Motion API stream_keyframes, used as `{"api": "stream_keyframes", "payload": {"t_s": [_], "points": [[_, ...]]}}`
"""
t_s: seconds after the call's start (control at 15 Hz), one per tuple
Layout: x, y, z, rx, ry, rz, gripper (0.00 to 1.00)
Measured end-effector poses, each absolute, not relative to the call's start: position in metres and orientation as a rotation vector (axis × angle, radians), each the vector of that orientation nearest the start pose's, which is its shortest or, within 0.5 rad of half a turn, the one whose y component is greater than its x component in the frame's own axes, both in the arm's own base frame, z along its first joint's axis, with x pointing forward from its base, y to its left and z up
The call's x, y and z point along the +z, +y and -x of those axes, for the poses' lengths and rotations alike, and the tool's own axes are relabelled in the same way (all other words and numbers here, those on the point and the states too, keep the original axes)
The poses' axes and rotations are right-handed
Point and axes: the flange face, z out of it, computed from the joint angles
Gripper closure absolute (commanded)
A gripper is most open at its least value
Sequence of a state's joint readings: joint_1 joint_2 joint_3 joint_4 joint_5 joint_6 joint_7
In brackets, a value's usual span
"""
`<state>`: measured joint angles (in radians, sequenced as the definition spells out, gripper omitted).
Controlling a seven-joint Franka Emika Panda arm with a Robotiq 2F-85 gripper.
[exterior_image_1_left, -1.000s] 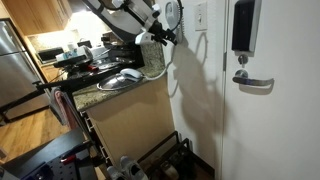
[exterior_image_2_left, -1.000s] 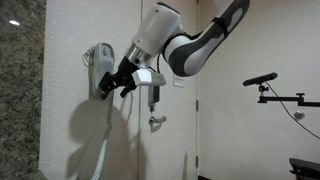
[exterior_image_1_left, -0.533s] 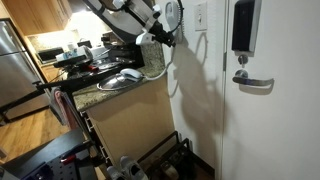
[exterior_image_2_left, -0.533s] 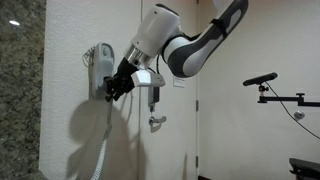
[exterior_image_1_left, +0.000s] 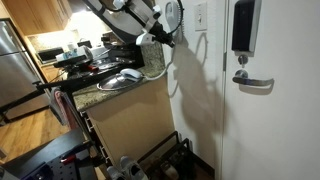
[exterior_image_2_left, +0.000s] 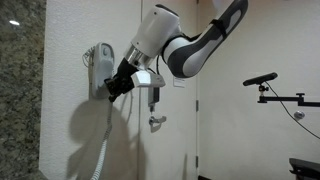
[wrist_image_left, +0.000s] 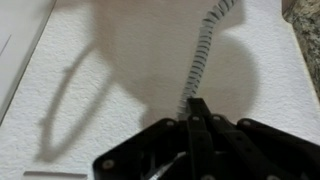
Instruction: Untangle and straighten the telephone cable.
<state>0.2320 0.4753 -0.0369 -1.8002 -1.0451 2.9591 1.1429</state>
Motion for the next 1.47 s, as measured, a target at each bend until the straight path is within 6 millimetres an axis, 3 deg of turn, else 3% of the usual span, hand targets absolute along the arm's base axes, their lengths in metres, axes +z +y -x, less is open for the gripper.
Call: {"api": "stream_keyframes", "payload": {"t_s": [0.07, 0.13, 0.33, 0.87, 1.47], "points": [[0.337, 0.192, -0.653, -1.226, -0.056, 2.941, 0.94], [0.337, 0.194, -0.652, -1.227, -0.065, 2.941, 0.72], [0.337, 0.202, -0.650, -1.228, -0.086, 2.937, 0.62], [0.336, 0.201, -0.651, -1.218, -0.064, 2.957, 0.01], [0.329, 0.186, -0.661, -1.216, -0.035, 2.980, 0.00]]}}
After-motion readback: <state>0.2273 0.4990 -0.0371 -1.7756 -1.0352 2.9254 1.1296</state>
